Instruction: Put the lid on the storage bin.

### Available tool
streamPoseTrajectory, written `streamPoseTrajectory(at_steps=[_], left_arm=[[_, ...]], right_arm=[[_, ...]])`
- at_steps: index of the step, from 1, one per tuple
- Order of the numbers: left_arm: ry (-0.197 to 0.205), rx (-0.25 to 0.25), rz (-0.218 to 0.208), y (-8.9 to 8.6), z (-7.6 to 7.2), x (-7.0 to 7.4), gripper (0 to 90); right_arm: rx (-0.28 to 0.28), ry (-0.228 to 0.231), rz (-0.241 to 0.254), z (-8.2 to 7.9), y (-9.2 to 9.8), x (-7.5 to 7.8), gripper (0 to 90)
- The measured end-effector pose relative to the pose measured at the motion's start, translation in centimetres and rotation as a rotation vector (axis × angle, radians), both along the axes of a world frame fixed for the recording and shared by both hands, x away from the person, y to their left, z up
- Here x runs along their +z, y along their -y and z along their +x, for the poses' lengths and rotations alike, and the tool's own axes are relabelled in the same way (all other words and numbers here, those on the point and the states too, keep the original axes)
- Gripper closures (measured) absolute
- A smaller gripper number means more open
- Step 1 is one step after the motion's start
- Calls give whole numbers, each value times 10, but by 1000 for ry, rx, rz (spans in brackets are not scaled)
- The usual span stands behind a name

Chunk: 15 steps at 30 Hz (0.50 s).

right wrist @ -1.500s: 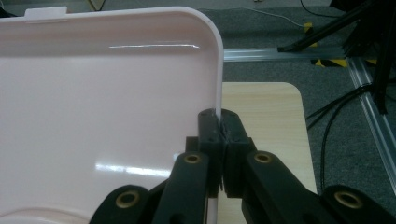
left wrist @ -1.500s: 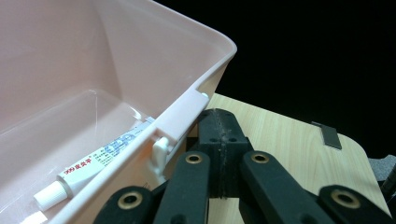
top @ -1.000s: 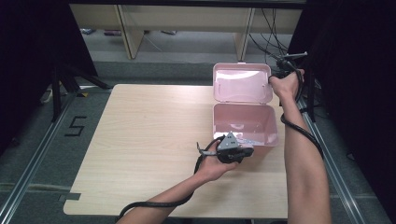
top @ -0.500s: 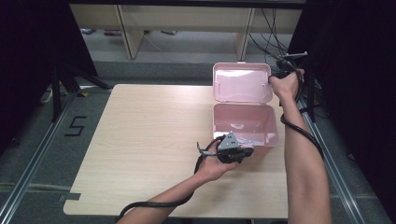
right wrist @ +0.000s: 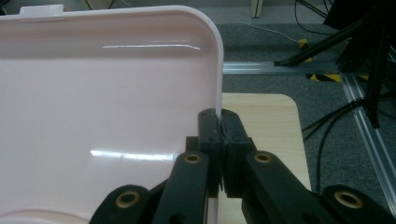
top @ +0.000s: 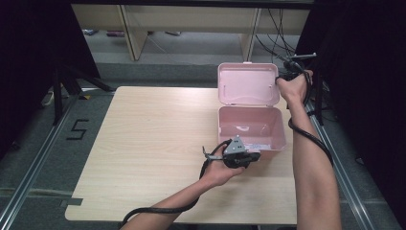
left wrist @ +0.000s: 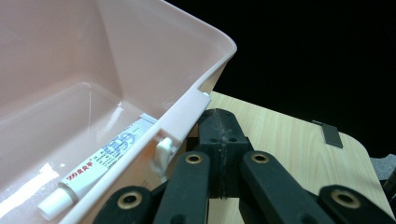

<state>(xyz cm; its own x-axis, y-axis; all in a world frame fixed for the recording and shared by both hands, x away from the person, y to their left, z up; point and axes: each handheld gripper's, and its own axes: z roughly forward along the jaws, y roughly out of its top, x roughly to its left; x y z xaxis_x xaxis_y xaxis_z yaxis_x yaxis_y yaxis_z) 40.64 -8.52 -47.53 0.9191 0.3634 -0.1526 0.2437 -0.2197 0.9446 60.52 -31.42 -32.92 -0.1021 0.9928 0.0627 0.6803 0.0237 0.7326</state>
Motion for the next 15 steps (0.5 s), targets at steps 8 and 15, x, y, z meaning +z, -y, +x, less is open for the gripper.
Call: streamPoseTrajectory(at_steps=[8,15], left_arm=[[-6,2,-4,-1,1,0,899],[-14,5,-2,0,1,-1,899]], right_arm=[[-6,5,3,-2,2,1,898],[-1,15,3,-4,4,5,898]])
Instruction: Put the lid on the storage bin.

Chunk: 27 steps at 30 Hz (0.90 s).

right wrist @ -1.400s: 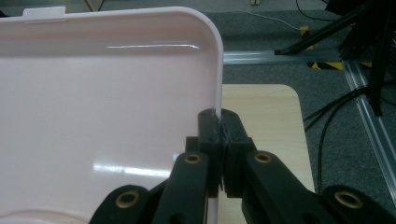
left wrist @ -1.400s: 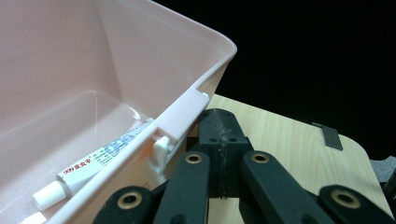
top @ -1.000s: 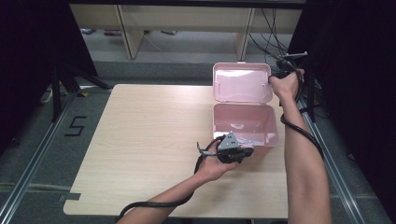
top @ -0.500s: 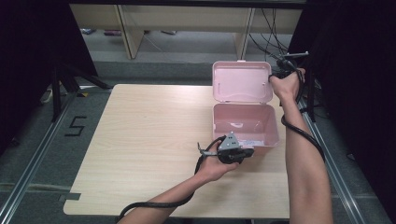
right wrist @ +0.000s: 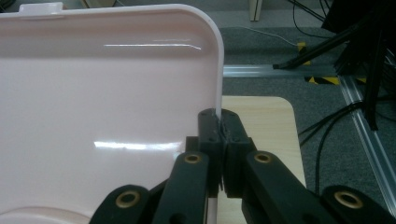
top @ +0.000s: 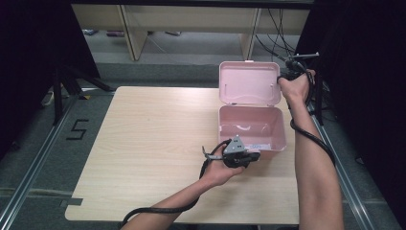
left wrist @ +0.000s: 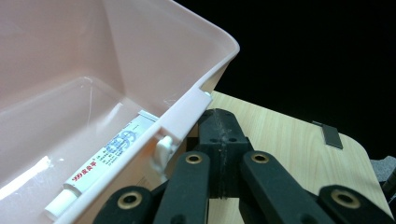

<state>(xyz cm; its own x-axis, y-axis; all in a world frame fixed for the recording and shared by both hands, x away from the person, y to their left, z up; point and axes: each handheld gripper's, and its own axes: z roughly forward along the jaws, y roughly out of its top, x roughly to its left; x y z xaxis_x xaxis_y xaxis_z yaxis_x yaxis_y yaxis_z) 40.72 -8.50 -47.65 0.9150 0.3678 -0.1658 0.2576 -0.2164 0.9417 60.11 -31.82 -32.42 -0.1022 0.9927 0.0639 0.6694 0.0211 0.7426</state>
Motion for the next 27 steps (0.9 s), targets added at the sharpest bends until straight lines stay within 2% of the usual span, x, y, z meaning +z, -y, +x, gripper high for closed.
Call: streamPoseTrajectory(at_steps=[2,4,6,8,10,12,13,14,15,17,18,19,20,21,22,23,27], left_arm=[[-2,0,0,0,0,0,899],[-11,2,-9,1,0,0,899],[-5,1,3,0,0,0,899],[-7,3,0,0,-1,0,899],[-12,6,-8,1,-1,0,900],[-15,7,-7,1,-1,0,900],[-11,5,-1,1,0,1,900],[-15,7,-5,1,0,1,900],[-10,3,10,0,1,1,900],[-11,3,10,0,1,1,900],[-14,3,9,0,1,2,900],[-15,-6,0,1,2,1,900],[-16,-3,1,1,2,1,900],[-16,-4,1,1,2,1,900],[-18,-3,0,1,2,1,900],[-16,-4,2,1,2,2,900],[-18,7,13,1,3,3,900]], right_arm=[[-20,0,21,-1,-3,1,898],[-9,0,15,-2,-2,2,898],[-9,11,3,-2,-1,3,898],[-18,-5,28,-4,-2,3,898],[1,10,-4,-4,0,4,897],[-18,15,15,-5,-1,4,898],[-11,17,-2,-5,0,4,898],[-20,14,25,-6,-2,4,898],[-17,22,15,-6,-1,4,898],[-10,24,11,-7,0,5,898],[-27,31,20,-8,-1,4,898],[10,53,-16,-7,2,3,898],[-36,45,38,-10,-3,4,898],[-26,50,28,-11,-2,5,898],[-8,74,5,-11,0,4,898],[-23,63,37,-12,-1,5,898],[-18,94,15,-14,0,6,898]])
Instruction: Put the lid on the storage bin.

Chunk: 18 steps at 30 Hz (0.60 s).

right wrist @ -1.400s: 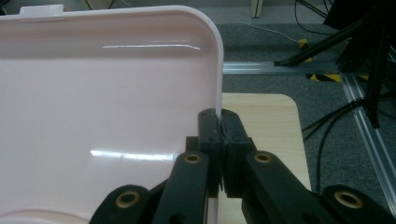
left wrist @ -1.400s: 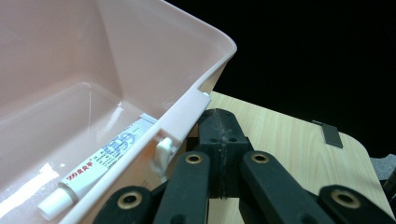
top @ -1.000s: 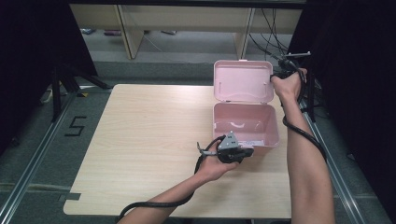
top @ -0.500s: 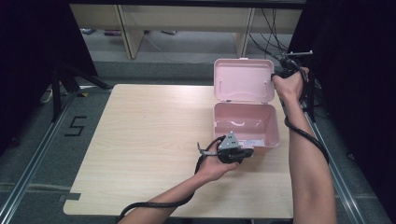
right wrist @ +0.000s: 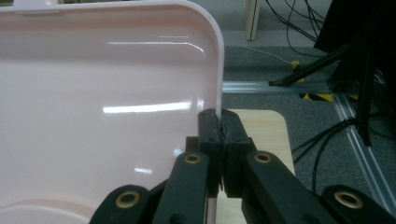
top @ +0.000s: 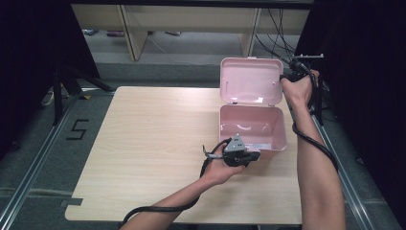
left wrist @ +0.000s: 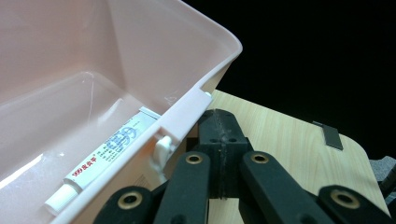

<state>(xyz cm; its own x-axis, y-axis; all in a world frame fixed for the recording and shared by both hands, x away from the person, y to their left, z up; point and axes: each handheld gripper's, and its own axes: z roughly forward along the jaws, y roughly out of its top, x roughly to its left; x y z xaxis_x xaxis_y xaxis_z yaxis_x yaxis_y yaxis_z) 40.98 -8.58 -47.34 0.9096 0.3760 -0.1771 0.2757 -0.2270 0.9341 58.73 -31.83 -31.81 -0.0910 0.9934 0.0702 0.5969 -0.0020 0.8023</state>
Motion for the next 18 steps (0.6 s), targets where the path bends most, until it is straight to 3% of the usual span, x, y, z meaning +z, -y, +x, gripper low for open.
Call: streamPoseTrajectory(at_steps=[2,3,4,5,6,9,10,12,18], left_arm=[[-1,0,-1,0,0,0,900],[0,0,1,0,0,0,900],[0,1,1,0,0,0,900],[-1,1,-1,0,1,0,900],[-1,1,-1,0,1,0,900],[-6,3,-3,0,1,1,900],[-5,2,-3,0,2,1,900],[-4,2,-2,0,2,1,900],[-3,7,4,0,3,3,900]], right_arm=[[5,16,-9,-1,1,0,898],[-11,-2,14,-2,-1,1,898],[3,22,-8,-2,1,0,898],[4,3,5,-3,1,3,898],[6,13,-15,-3,2,3,898],[-8,7,9,-6,0,5,898],[9,17,-5,-6,1,5,898],[-15,10,20,-8,-1,6,899],[4,45,-2,-14,3,7,899]])
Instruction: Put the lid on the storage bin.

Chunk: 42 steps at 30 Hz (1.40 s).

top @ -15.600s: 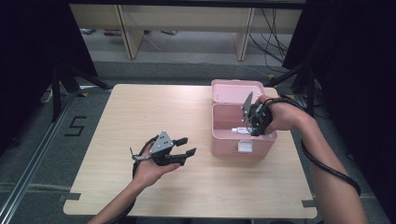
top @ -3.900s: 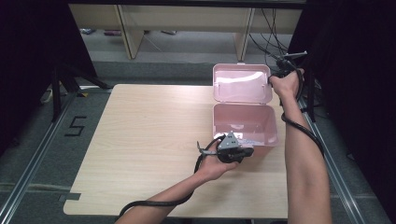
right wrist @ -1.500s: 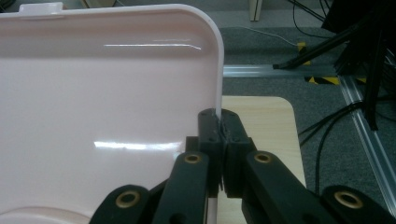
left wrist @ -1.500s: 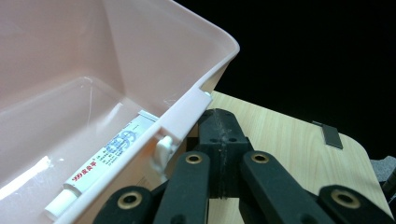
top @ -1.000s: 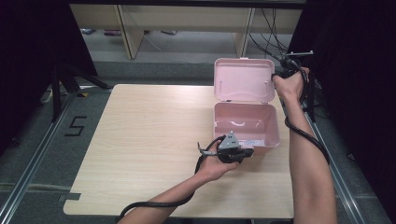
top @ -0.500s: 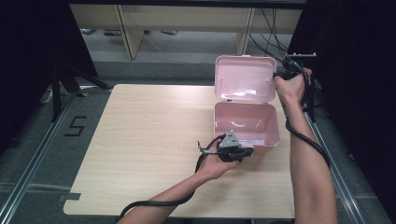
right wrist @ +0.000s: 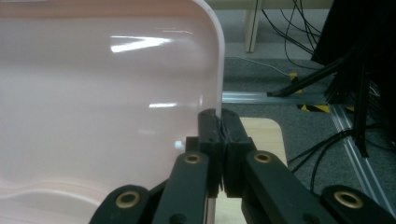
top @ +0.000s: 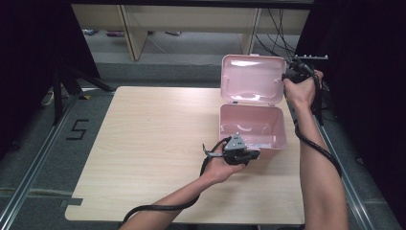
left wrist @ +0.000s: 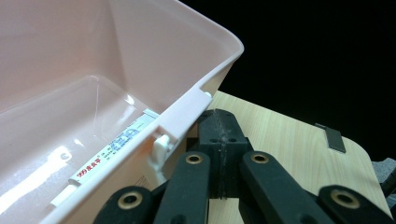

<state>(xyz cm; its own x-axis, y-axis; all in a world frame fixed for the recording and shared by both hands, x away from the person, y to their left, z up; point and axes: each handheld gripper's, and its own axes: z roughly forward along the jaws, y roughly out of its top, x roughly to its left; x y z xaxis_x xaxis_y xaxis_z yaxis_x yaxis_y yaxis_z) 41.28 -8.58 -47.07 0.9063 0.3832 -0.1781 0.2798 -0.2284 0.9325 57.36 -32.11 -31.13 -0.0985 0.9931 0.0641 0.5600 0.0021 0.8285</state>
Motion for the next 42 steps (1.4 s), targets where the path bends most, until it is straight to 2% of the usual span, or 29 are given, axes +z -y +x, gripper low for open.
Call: streamPoseTrajectory(at_steps=[2,4,5,8,14,17,18,19,20,27,33,34,35,38,39,41,42], left_arm=[[-1,1,1,0,1,0,900],[-7,6,-9,0,1,0,900],[-3,4,0,-1,2,1,900],[-2,5,0,-1,3,1,900],[-5,10,-8,0,5,2,900],[-4,10,-13,0,5,1,900],[-4,6,-18,0,5,1,900],[-4,15,-13,0,5,2,900],[-4,17,-12,0,5,2,900],[-8,18,-16,-1,6,2,900],[-6,24,-15,-1,7,4,900],[-6,24,-15,-1,7,4,900],[-4,24,-13,-1,7,4,900],[-1,23,-6,-2,8,5,900],[-5,26,-14,-1,8,5,900],[-6,28,-15,-1,9,5,900],[-4,29,-15,-1,9,5,900]], right_arm=[[-15,-10,19,-2,0,1,899],[-16,-1,12,-3,1,1,899],[-19,-3,14,-4,2,1,899],[-13,3,-15,-5,4,1,899],[-15,20,4,-8,2,0,899],[2,28,-17,-9,3,1,899],[-10,23,-7,-10,2,1,899],[3,35,-24,-11,3,1,899],[-15,30,-5,-12,1,1,899],[7,55,-22,-18,3,0,899],[-10,61,-13,-24,4,-3,899],[-5,72,-40,-24,6,-4,899],[-11,66,-15,-26,5,-4,899],[4,79,-36,-26,6,-5,899],[-10,72,-23,-28,5,-6,899],[-4,80,-33,-29,6,-6,899],[-4,81,-21,-29,5,-7,899]])
